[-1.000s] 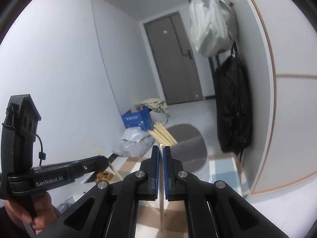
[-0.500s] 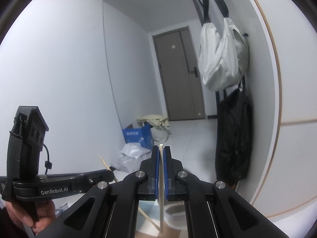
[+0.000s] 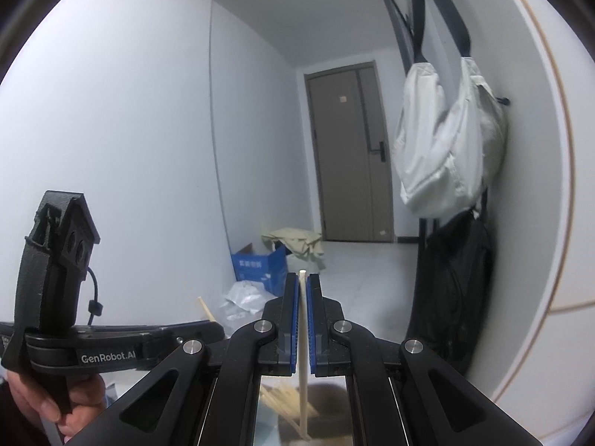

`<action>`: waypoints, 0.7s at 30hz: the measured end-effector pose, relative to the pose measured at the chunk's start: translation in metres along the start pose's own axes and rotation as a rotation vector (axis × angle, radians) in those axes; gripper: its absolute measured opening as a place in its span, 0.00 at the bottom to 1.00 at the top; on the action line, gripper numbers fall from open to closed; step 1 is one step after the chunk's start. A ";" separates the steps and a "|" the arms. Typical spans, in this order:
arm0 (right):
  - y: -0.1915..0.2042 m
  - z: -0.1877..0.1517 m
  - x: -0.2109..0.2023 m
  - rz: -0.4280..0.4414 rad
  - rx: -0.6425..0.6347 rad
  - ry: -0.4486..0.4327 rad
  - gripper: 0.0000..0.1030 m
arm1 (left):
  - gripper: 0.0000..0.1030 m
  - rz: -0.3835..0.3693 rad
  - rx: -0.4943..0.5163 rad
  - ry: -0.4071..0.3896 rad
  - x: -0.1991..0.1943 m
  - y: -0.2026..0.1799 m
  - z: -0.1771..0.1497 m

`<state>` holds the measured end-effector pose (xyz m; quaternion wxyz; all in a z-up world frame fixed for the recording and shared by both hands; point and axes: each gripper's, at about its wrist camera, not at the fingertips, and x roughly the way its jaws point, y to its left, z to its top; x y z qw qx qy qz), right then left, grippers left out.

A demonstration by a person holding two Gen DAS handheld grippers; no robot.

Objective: Organize utensils
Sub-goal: 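Carry both held chopsticks up over the white utensil holder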

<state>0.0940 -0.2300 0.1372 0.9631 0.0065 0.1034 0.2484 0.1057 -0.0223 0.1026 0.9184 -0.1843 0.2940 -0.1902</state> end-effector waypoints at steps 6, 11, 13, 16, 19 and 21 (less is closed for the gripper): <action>0.000 0.009 0.028 0.014 -0.051 0.014 0.03 | 0.01 0.022 -0.001 -0.012 0.016 0.010 0.012; -0.001 0.005 0.053 0.022 -0.093 0.049 0.03 | 0.01 0.033 -0.026 0.007 0.034 0.024 0.014; -0.001 -0.001 0.062 0.027 -0.106 0.072 0.03 | 0.01 0.041 -0.033 0.018 0.042 0.028 0.013; -0.004 -0.008 0.073 0.032 -0.120 0.100 0.03 | 0.01 0.046 -0.048 0.043 0.054 0.037 0.008; -0.006 -0.018 0.083 0.040 -0.127 0.137 0.03 | 0.01 0.050 -0.059 0.071 0.063 0.043 0.003; -0.007 -0.025 0.088 0.046 -0.129 0.157 0.03 | 0.01 0.053 -0.058 0.086 0.068 0.045 0.001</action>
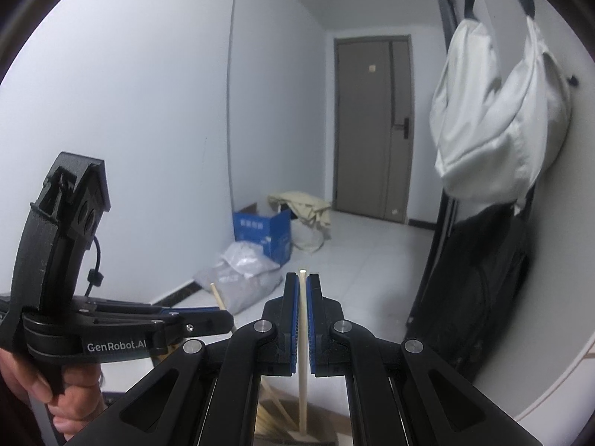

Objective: Organize utensils
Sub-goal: 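Carry both held chopsticks up over the white utensil holder, then open both tools to drop the chopsticks into the holder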

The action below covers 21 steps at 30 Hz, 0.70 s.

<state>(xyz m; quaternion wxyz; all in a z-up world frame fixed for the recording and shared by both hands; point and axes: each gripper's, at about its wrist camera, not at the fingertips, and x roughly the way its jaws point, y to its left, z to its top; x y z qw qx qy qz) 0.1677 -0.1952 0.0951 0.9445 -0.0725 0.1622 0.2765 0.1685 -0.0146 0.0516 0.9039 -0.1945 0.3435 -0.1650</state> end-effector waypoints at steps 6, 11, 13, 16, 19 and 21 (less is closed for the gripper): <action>0.000 -0.012 0.012 0.021 -0.012 0.049 0.03 | 0.01 -0.027 0.005 0.050 0.008 0.001 0.000; -0.002 -0.017 0.021 0.031 0.003 0.082 0.03 | 0.01 -0.032 0.025 0.079 0.013 0.000 -0.003; -0.003 -0.020 0.025 0.039 0.013 0.100 0.03 | 0.01 -0.031 0.035 0.098 0.015 0.000 -0.004; -0.005 -0.026 0.030 0.044 0.030 0.121 0.03 | 0.01 -0.042 0.038 0.132 0.019 0.001 -0.007; -0.007 -0.033 0.034 0.041 0.050 0.142 0.04 | 0.01 -0.055 0.043 0.172 0.025 0.001 -0.009; -0.010 -0.038 0.038 0.044 0.067 0.161 0.04 | 0.01 -0.056 0.044 0.188 0.026 0.002 -0.010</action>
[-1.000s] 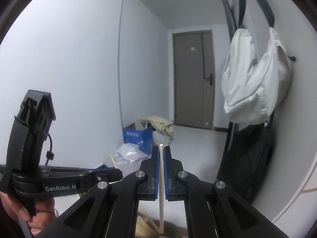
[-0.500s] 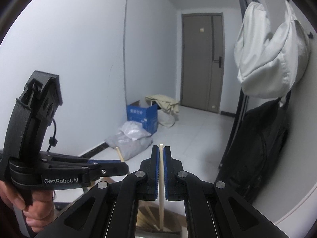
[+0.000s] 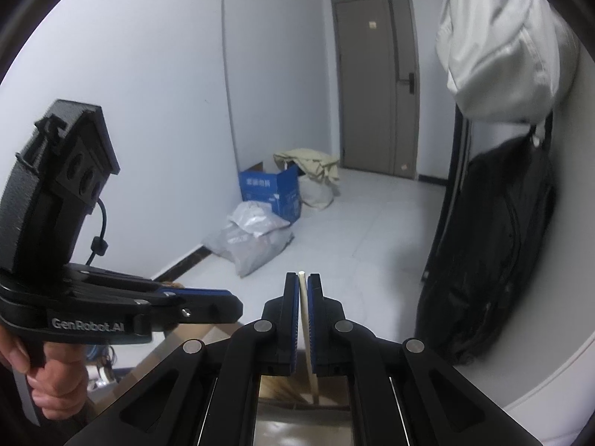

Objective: Organize utensils
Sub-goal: 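Open both tools to drop the chopsticks into the holder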

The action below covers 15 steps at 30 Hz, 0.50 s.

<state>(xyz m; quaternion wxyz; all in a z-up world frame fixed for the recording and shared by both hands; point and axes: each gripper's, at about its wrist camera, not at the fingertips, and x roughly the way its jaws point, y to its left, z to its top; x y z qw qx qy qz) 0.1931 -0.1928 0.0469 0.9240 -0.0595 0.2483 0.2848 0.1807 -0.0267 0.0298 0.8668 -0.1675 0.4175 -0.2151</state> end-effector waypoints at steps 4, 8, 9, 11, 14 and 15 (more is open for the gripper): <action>-0.005 -0.006 0.006 0.003 0.039 0.033 0.06 | 0.01 -0.004 -0.020 0.000 -0.005 0.004 0.001; -0.011 -0.013 0.004 0.001 0.092 0.053 0.22 | 0.09 -0.009 -0.048 -0.007 -0.015 0.008 0.002; -0.012 -0.014 0.002 -0.003 0.103 0.050 0.26 | 0.12 -0.006 -0.057 -0.011 -0.019 0.009 0.002; -0.015 -0.015 -0.007 -0.008 0.127 0.033 0.27 | 0.13 0.002 -0.059 -0.031 -0.027 0.008 0.001; -0.017 -0.015 -0.021 -0.034 0.153 0.006 0.39 | 0.16 0.042 -0.049 -0.057 -0.037 0.004 -0.001; -0.017 -0.015 -0.025 -0.038 0.159 -0.001 0.44 | 0.21 0.051 -0.048 -0.065 -0.040 0.003 -0.002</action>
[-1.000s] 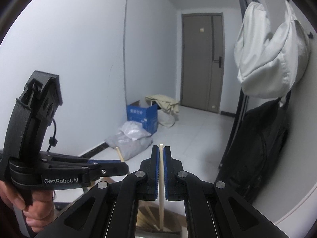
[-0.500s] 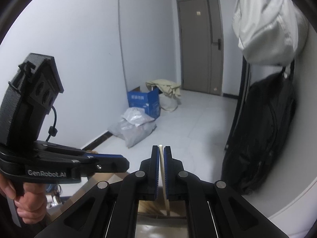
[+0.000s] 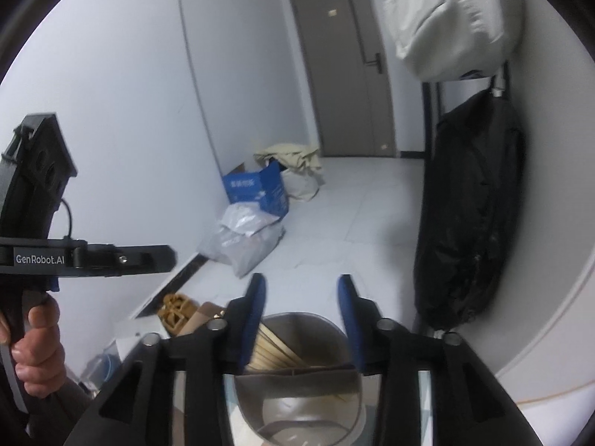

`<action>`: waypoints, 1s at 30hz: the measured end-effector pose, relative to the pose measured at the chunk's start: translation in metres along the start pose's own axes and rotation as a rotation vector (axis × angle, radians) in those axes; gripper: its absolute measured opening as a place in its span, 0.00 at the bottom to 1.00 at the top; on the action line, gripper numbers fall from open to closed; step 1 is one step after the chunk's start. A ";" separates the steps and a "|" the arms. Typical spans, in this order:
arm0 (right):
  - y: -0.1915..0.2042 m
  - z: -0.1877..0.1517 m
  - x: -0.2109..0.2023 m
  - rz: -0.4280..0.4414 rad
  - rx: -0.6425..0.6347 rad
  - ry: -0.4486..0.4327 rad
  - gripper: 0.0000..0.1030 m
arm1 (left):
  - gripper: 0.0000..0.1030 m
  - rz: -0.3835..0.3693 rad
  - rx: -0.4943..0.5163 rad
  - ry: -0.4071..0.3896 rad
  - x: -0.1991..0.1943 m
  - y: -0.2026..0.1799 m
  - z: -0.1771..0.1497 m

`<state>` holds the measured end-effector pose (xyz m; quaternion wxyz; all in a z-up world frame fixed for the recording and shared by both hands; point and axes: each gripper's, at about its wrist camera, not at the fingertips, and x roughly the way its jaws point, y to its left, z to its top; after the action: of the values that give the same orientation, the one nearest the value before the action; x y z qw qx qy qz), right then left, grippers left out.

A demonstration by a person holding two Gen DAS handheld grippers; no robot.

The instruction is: Organize utensils

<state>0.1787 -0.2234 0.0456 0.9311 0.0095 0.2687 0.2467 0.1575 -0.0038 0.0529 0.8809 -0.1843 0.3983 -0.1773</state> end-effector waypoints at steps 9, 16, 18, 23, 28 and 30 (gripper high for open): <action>0.013 -0.006 -0.055 -0.018 0.034 -0.094 0.61 | 0.62 0.095 0.039 -0.130 -0.045 -0.022 -0.014; 0.033 -0.012 -0.103 -0.012 0.017 -0.190 0.81 | 0.82 0.156 0.084 -0.206 -0.073 -0.041 -0.031; 0.040 -0.016 -0.116 -0.012 0.009 -0.217 0.82 | 0.83 0.166 0.089 -0.221 -0.081 -0.044 -0.037; 0.054 -0.029 -0.144 -0.004 0.002 -0.267 0.92 | 0.93 0.232 0.138 -0.295 -0.097 -0.054 -0.054; 0.067 -0.048 -0.168 -0.002 0.000 -0.330 1.00 | 0.97 0.269 0.164 -0.351 -0.109 -0.059 -0.070; 0.071 -0.054 -0.175 -0.009 -0.005 -0.337 1.00 | 0.97 0.280 0.176 -0.369 -0.113 -0.061 -0.078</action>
<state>-0.0093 -0.2482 0.0962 0.9641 0.0472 0.1079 0.2382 0.0175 -0.0188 0.1054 0.9674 -0.0791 0.2351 -0.0509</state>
